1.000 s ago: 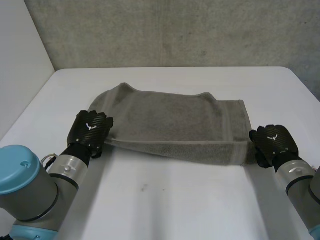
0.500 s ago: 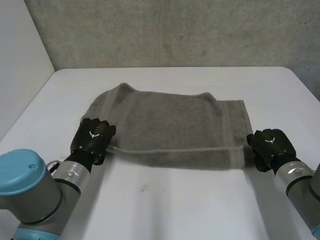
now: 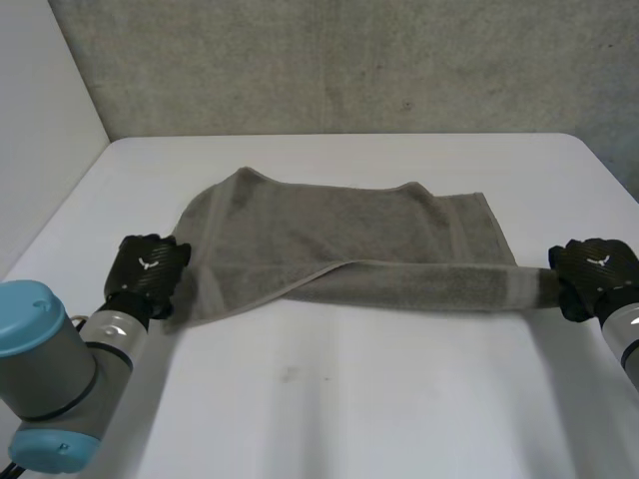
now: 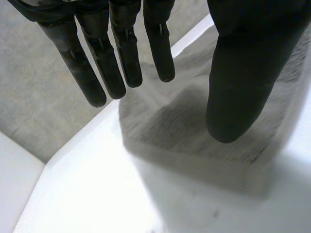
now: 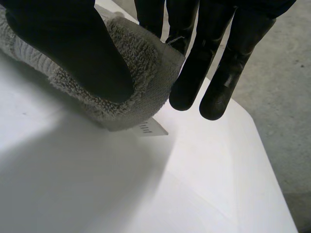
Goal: Fold the towel.
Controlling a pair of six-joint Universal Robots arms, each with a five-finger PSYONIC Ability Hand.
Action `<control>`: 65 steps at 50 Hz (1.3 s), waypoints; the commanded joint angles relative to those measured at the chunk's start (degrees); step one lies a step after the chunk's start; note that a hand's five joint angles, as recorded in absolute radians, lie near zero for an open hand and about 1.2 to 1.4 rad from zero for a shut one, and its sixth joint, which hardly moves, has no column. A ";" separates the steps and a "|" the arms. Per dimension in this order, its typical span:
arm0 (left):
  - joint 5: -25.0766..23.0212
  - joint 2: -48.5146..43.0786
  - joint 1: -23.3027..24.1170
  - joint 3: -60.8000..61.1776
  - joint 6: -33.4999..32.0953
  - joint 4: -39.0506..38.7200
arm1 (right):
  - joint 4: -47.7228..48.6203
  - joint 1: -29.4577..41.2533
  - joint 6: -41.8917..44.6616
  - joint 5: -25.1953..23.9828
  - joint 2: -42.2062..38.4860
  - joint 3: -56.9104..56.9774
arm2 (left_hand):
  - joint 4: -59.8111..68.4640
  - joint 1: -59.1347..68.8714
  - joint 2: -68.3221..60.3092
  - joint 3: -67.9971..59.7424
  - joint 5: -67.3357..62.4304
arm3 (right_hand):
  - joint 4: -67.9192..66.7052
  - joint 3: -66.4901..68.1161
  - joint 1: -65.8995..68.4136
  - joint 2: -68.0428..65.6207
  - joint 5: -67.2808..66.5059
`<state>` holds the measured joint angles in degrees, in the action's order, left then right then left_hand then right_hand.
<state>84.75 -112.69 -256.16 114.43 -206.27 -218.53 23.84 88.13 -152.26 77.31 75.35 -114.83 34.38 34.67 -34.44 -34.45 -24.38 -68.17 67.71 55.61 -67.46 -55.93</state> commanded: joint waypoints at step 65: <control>-9.43 -8.60 -3.73 -13.53 4.47 16.47 | 0.06 -0.95 0.82 -0.14 -0.12 -0.92 | 18.39 18.10 -18.33 -18.32 -18.40 | -11.83 12.29 24.39 -12.54 -14.07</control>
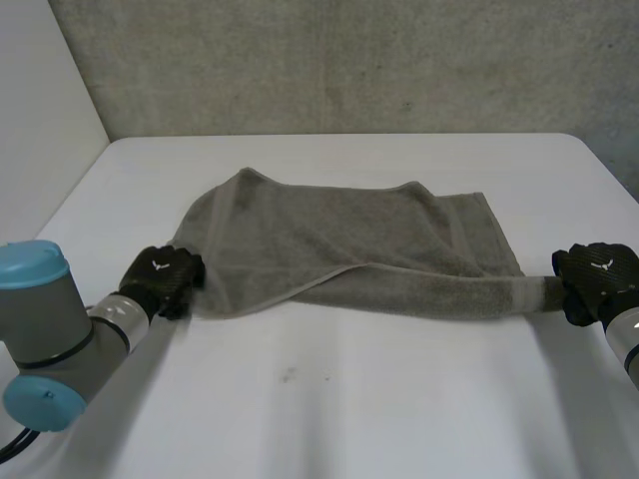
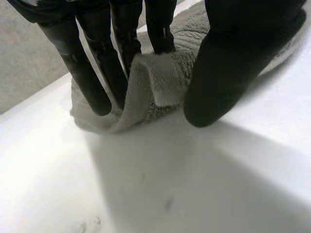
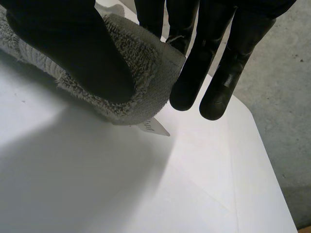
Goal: Fold the towel.
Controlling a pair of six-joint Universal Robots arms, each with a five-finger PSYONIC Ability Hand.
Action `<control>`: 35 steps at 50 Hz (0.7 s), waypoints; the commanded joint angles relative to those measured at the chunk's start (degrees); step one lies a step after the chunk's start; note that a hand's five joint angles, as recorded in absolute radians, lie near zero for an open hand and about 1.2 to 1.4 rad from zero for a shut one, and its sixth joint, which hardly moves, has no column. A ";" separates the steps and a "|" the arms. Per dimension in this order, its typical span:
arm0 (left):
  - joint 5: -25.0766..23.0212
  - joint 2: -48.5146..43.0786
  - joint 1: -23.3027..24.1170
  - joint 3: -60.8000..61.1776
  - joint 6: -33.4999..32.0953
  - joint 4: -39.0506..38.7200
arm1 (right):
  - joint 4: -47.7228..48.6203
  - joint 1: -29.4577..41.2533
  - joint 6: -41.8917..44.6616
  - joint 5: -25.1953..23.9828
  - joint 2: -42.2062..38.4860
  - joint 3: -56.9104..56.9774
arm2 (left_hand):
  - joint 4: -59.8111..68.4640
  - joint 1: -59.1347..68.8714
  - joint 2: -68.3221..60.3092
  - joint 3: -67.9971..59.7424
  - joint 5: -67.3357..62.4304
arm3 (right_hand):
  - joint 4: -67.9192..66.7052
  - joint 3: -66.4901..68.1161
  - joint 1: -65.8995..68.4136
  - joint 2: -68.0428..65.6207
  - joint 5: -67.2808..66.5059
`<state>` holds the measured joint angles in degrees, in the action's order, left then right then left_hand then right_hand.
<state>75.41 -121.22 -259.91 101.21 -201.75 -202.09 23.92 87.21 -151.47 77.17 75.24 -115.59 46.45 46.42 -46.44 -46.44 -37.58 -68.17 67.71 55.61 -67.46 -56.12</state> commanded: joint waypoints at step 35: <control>-0.09 1.86 2.47 2.59 -0.66 -1.29 | -0.10 0.06 1.27 0.00 -0.18 -0.87 | 18.26 18.30 -18.27 -18.27 -17.14 | -11.83 12.29 24.39 -12.54 -13.88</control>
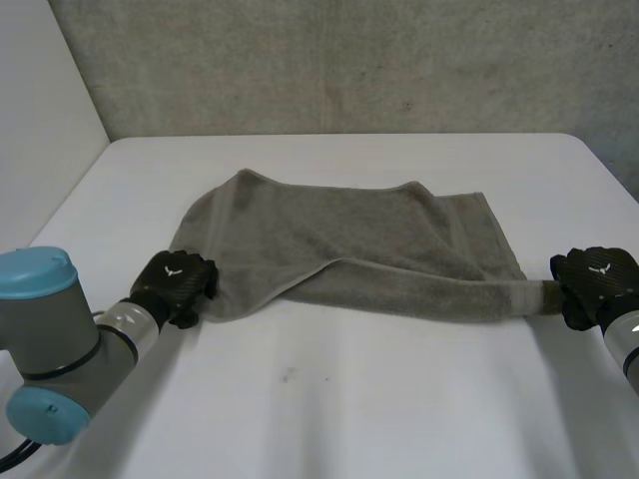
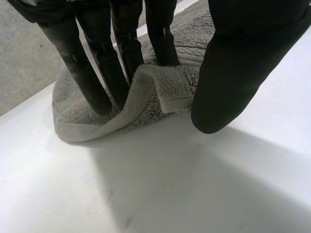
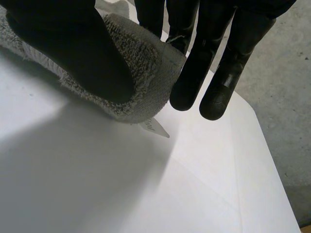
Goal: Fold the towel.
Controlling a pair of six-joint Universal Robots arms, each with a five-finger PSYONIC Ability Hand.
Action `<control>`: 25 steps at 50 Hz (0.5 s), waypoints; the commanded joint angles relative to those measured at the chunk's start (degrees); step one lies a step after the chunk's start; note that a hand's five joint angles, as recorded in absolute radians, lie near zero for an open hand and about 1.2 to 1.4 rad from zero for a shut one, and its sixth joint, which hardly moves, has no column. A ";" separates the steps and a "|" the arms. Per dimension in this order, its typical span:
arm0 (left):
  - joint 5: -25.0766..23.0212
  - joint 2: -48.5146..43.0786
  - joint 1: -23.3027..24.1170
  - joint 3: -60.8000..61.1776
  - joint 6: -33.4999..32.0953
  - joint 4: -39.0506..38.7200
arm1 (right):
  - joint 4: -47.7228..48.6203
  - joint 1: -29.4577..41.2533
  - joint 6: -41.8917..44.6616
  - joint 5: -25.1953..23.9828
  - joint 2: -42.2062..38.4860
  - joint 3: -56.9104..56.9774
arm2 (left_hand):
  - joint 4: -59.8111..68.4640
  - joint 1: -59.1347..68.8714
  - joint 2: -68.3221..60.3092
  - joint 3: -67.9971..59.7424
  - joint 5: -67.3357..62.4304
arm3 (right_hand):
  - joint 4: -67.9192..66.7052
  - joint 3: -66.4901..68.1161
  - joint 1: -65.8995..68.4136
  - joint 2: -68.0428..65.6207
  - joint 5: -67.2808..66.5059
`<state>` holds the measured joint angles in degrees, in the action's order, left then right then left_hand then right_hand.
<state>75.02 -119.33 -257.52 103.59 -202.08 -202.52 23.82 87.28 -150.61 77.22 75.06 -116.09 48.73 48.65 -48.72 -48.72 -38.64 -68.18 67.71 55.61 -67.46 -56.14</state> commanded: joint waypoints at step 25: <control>5.05 37.42 -7.65 12.87 0.46 0.90 | -20.30 -1.94 4.19 -4.36 22.85 3.86 | 31.27 31.35 -31.28 -31.28 -31.36 | -11.82 12.29 24.39 -12.54 -13.86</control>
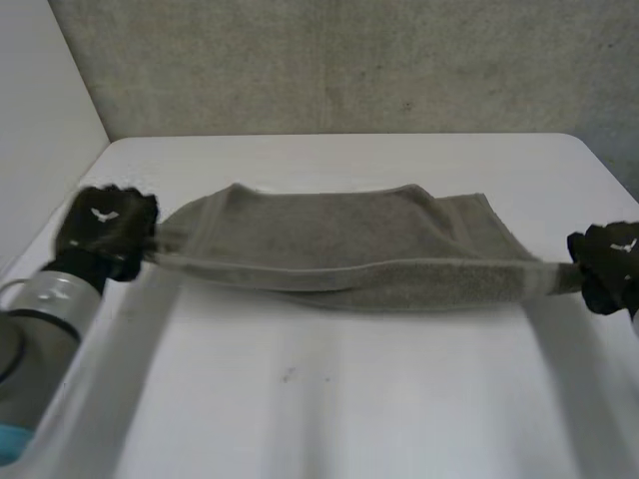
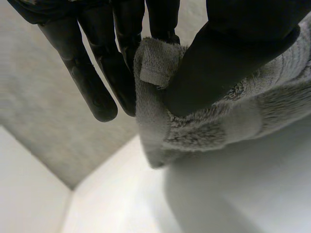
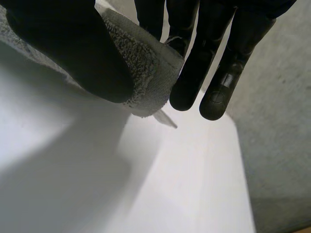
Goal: Fold the towel.
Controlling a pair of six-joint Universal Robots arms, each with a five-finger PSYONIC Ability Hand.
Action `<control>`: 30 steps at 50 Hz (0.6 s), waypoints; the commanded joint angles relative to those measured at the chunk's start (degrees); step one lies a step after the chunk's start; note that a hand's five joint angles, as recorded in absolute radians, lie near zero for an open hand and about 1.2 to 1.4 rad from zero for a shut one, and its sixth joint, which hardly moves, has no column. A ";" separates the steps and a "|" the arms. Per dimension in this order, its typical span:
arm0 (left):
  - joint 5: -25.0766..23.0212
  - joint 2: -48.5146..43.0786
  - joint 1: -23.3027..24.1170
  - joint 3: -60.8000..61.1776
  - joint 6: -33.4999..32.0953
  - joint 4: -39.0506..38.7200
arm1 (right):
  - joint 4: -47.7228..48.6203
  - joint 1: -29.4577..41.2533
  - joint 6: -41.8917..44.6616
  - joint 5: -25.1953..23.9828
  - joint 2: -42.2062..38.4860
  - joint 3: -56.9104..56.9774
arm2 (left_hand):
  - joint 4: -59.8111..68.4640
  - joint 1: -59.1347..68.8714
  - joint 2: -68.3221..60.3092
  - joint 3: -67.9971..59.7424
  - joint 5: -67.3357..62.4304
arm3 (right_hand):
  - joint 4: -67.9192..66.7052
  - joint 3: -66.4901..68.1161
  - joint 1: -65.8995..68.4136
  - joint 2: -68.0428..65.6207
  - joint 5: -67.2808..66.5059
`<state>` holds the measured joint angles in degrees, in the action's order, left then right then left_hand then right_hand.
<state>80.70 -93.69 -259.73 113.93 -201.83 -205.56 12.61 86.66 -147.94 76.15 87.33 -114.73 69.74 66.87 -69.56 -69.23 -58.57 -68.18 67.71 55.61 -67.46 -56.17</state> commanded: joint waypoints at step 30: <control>-3.27 -12.54 -5.70 -17.40 4.96 16.24 | -25.61 6.77 9.60 3.13 -14.20 32.20 | 10.26 13.13 -10.44 -10.77 -11.43 | -11.82 12.29 24.39 -12.54 -13.83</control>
<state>76.90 -94.88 -266.03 102.94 -195.85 -189.35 -13.27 89.72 -140.23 73.95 83.38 -88.16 69.79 67.36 -69.71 -69.56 -58.86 -68.44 67.93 55.61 -67.46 -56.26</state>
